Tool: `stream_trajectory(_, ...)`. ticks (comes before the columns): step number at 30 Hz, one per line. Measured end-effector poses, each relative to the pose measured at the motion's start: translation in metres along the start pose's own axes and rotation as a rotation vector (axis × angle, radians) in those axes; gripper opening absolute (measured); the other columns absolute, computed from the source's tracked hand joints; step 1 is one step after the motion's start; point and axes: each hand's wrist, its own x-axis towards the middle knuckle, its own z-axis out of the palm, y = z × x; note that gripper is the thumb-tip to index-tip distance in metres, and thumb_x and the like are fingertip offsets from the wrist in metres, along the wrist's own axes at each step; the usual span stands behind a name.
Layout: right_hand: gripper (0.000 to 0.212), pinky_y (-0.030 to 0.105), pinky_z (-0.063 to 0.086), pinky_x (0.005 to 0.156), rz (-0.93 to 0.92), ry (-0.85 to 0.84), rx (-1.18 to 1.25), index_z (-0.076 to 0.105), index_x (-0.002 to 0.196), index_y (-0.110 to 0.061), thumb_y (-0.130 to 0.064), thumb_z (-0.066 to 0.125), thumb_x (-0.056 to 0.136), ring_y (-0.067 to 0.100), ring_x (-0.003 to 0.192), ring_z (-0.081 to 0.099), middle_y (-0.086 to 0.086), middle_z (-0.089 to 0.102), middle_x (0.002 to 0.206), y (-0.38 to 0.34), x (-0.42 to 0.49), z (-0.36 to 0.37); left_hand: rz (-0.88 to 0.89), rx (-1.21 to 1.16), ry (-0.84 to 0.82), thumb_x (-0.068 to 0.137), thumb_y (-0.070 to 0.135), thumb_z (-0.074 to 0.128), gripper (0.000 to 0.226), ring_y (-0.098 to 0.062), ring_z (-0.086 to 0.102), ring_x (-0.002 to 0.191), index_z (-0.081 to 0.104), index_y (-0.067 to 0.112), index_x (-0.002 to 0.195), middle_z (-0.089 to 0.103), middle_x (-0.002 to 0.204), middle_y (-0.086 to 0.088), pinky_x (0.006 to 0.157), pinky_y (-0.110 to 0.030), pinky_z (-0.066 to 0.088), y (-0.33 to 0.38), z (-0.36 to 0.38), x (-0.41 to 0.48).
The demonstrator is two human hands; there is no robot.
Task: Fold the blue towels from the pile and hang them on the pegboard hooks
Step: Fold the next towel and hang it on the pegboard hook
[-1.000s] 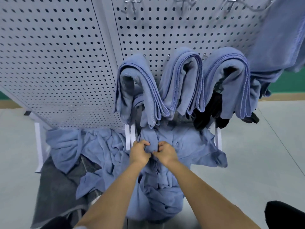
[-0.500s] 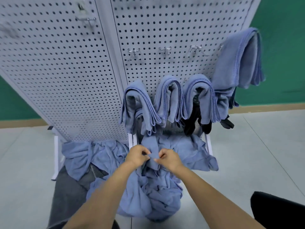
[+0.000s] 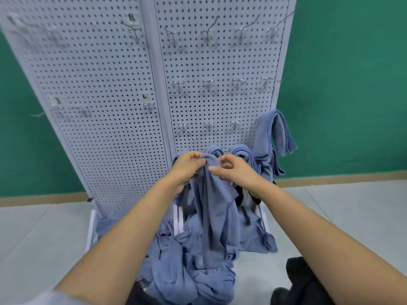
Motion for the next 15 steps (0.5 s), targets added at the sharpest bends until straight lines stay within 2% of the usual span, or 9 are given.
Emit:
stream_trajectory(3, 0.031, 0.022, 0.03, 0.056, -0.025, -0.046, -0.215, 0.044, 0.07, -0.012, -0.015, 0.072, 0.084, 0.01, 0.057, 0.038, -0.002, 0.04, 0.059, 0.0, -0.007, -0.012, -0.003, -0.059, -0.001, 0.097, 0.014, 0.049, 0.014, -0.016, 0.056, 0.076, 0.062, 0.017, 0.092, 0.063, 0.086, -0.002, 0.066, -0.027, 0.045, 0.002, 0.002, -0.008)
stream_trajectory(6, 0.034, 0.021, 0.027, 0.054, 0.0, -0.009, -0.191, 0.044, 0.066, -0.014, -0.021, 0.071, 0.085, 0.011, 0.057, 0.035, 0.001, 0.038, 0.059, 0.008, -0.012, -0.019, -0.008, -0.074, -0.045, 0.099, 0.016, 0.048, 0.014, -0.018, 0.057, 0.091, 0.061, 0.016, 0.094, 0.064, 0.096, -0.007, 0.087, -0.038, 0.049, -0.014, 0.008, -0.011)
stream_trajectory(8, 0.031, 0.017, 0.025, 0.05, 0.03, 0.006, -0.156, 0.049, 0.069, -0.012, -0.028, 0.07, 0.085, 0.009, 0.054, 0.032, 0.0, 0.036, 0.058, 0.008, -0.015, -0.022, -0.01, -0.046, -0.111, 0.1, 0.023, 0.049, 0.015, -0.016, 0.058, 0.095, 0.061, 0.015, 0.096, 0.065, 0.101, -0.006, 0.096, -0.037, 0.047, -0.018, 0.011, -0.011)
stream_trajectory(10, 0.029, 0.021, 0.033, 0.059, 0.07, 0.028, -0.064, 0.059, 0.072, -0.01, -0.033, 0.071, 0.085, 0.011, 0.062, 0.041, 0.005, 0.047, 0.066, 0.008, -0.016, -0.023, 0.004, -0.066, -0.183, 0.096, 0.03, 0.056, 0.017, -0.012, 0.063, 0.1, 0.062, 0.016, 0.103, 0.069, 0.106, -0.003, 0.095, -0.03, 0.049, -0.016, 0.012, -0.013)
stream_trajectory(12, 0.032, 0.029, 0.045, 0.073, 0.131, 0.071, 0.093, 0.066, 0.086, -0.004, -0.036, 0.071, 0.084, 0.014, 0.075, 0.054, 0.007, 0.061, 0.08, 0.01, -0.013, -0.024, 0.029, -0.026, -0.19, 0.09, 0.03, 0.064, 0.025, -0.013, 0.064, 0.103, 0.061, 0.016, 0.111, 0.069, 0.11, -0.003, 0.091, -0.027, 0.051, -0.016, 0.013, -0.012)
stream_trajectory(13, 0.032, 0.031, 0.047, 0.075, 0.163, 0.095, 0.175, 0.066, 0.089, -0.003, -0.035, 0.071, 0.084, 0.016, 0.077, 0.056, 0.007, 0.063, 0.082, 0.01, -0.012, -0.024, 0.041, 0.034, -0.145, 0.088, 0.029, 0.067, 0.027, -0.013, 0.063, 0.102, 0.06, 0.016, 0.111, 0.067, 0.11, -0.001, 0.087, -0.024, 0.052, -0.017, 0.014, -0.012)
stream_trajectory(15, 0.024, 0.029, 0.049, 0.067, 0.21, 0.141, 0.328, 0.061, 0.081, -0.008, -0.03, 0.067, 0.088, 0.017, 0.07, 0.058, 0.008, 0.061, 0.077, 0.01, -0.011, -0.023, 0.095, 0.159, 0.032, 0.085, 0.028, 0.071, 0.025, -0.012, 0.057, 0.092, 0.059, 0.02, 0.104, 0.062, 0.106, 0.003, 0.075, -0.018, 0.047, -0.018, 0.017, -0.012)
